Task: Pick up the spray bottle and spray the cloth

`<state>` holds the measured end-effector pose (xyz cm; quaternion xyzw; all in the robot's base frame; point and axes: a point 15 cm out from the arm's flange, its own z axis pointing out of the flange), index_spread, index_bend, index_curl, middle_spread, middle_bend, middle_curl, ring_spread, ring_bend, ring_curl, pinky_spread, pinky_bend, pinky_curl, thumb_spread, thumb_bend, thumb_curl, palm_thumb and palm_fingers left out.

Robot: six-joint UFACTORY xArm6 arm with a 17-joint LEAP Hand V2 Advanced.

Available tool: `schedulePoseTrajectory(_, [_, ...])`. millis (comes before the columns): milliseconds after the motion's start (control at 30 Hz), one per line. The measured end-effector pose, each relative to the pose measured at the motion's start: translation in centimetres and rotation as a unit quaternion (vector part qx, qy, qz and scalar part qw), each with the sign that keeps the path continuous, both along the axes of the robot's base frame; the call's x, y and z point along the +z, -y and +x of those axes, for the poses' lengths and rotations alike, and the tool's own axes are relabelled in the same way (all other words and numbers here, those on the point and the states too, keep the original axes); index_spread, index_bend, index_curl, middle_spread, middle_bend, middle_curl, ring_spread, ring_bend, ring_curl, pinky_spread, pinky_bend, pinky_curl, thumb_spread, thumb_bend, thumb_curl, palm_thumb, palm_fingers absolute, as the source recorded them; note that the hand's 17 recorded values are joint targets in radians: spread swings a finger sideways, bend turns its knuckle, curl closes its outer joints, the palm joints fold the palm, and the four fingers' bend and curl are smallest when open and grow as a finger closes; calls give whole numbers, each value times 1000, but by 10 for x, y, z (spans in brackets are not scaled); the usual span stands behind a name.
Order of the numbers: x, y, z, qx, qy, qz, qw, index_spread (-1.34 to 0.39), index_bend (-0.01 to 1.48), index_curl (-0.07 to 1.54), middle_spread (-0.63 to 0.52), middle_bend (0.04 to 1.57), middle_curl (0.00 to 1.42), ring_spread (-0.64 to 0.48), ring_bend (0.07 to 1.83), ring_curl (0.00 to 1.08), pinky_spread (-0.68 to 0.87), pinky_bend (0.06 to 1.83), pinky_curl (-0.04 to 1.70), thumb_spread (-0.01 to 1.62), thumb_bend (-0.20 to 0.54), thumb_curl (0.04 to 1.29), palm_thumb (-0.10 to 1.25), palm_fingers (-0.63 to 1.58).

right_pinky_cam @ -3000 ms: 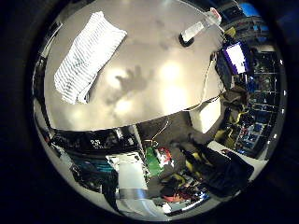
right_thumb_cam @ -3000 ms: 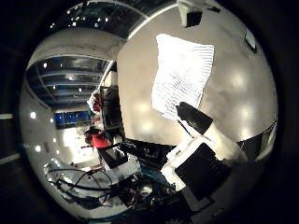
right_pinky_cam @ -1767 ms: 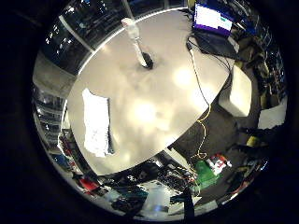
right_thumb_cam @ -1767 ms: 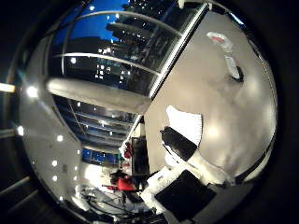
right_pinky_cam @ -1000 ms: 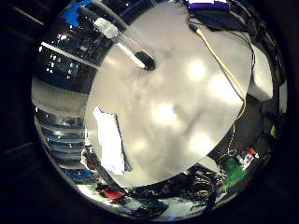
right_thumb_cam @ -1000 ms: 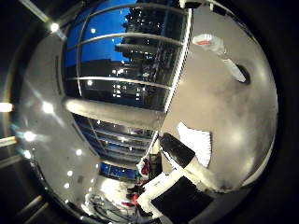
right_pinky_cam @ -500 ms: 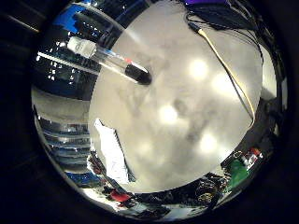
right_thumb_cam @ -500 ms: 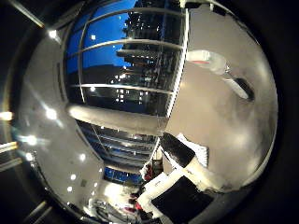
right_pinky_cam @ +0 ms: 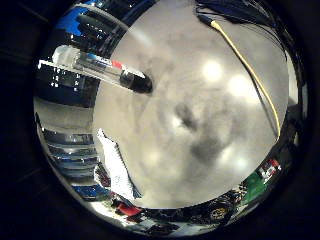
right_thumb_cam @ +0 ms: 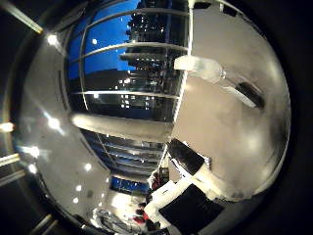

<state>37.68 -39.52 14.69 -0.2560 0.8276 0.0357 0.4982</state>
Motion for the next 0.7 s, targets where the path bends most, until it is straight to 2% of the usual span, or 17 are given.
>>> schedulePoseTrajectory(700, [-11,13,22,-2,9,7,1000,-160,150,264,153,216,357,176,349,275,374,360,306,1077,-22,338,655,80])
